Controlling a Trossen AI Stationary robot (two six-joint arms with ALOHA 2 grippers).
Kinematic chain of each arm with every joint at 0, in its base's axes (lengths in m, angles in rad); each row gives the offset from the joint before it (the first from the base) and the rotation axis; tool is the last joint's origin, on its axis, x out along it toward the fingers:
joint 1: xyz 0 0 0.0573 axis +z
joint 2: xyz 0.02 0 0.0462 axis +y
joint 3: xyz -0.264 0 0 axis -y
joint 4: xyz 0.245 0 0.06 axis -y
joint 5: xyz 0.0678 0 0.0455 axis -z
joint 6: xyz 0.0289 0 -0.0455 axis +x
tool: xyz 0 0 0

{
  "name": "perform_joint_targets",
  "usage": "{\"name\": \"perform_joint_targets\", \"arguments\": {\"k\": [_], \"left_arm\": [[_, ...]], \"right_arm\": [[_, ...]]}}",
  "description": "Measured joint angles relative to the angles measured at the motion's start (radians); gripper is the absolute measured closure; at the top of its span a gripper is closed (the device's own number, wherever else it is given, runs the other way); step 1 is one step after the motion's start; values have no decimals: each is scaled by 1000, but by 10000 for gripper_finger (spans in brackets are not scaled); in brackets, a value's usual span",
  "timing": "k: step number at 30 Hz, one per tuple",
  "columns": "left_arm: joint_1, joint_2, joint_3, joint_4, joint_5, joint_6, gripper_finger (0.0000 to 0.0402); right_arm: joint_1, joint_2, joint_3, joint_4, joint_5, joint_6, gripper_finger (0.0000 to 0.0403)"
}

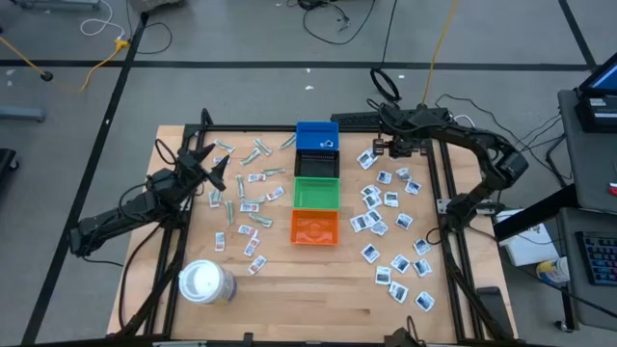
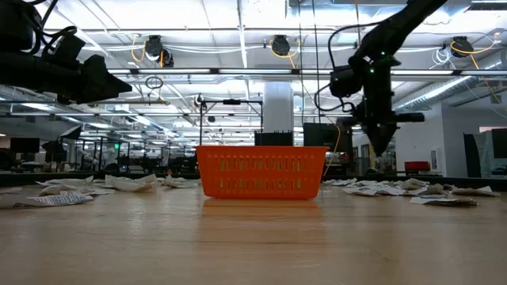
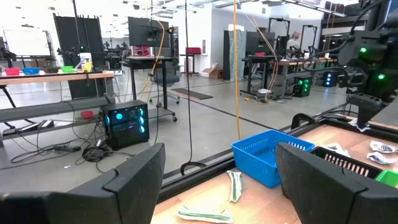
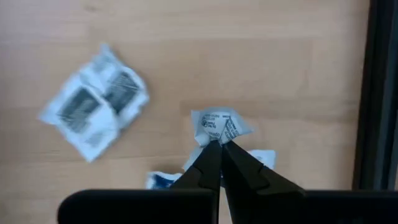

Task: Pick & Place First Aid Supplies
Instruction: Put the blue alcohol pad into the blue bin

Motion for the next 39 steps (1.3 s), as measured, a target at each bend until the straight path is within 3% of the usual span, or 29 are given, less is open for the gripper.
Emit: {"name": "perform_joint_targets", "arguments": {"k": [7,23,27,39], "left_arm": [[0,0,0,0,0,0,96],[0,0,0,0,0,0,96],[0,0,0,0,0,0,96],[0,0,0,0,0,0,96]], "right_arm": [[68,142,245,-72,-1,-10,402],[182,562,953,-192,-30,-85,403],[199,618,1017,-184,-54,-86,403],[209,714,1009,-131,-54,-112,403]]}}
